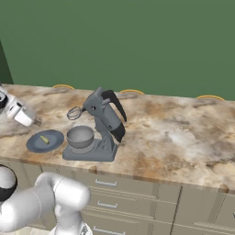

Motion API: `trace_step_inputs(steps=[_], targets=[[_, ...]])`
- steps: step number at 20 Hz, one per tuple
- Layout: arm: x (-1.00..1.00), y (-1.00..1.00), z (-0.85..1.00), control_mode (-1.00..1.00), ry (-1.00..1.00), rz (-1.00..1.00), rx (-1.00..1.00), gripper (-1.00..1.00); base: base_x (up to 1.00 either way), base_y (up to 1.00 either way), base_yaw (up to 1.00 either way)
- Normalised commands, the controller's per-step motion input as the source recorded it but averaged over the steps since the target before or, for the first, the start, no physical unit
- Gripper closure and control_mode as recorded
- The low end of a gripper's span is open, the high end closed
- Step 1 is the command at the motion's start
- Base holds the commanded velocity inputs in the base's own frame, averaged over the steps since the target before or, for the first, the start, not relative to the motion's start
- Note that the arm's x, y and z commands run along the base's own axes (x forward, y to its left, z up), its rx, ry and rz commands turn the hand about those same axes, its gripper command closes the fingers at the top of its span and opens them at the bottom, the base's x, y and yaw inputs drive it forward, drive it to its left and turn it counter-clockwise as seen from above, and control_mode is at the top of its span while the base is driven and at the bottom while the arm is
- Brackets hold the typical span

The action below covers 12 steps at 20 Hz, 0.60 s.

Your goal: Add butter and sugar cubes to the stand mixer bowl and then turn on the stand mixer to begin making frosting.

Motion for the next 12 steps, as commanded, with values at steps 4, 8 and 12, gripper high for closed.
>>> trace_step_inputs(steps=[4,8,12], targets=[[0.12,-0.16,-0.09,-1.0,0.0,-0.31,-0.03,1.0,0.0,0.0,0.0],[0.01,-0.21,-0.17,-1.0,0.0,-0.25,-0.01,1.0,0.0,0.0,0.0],[0.0,-0.31,-0.22,-1.0,-0.03,-0.14,0.0,1.0,0.0,0.0,0.0]])
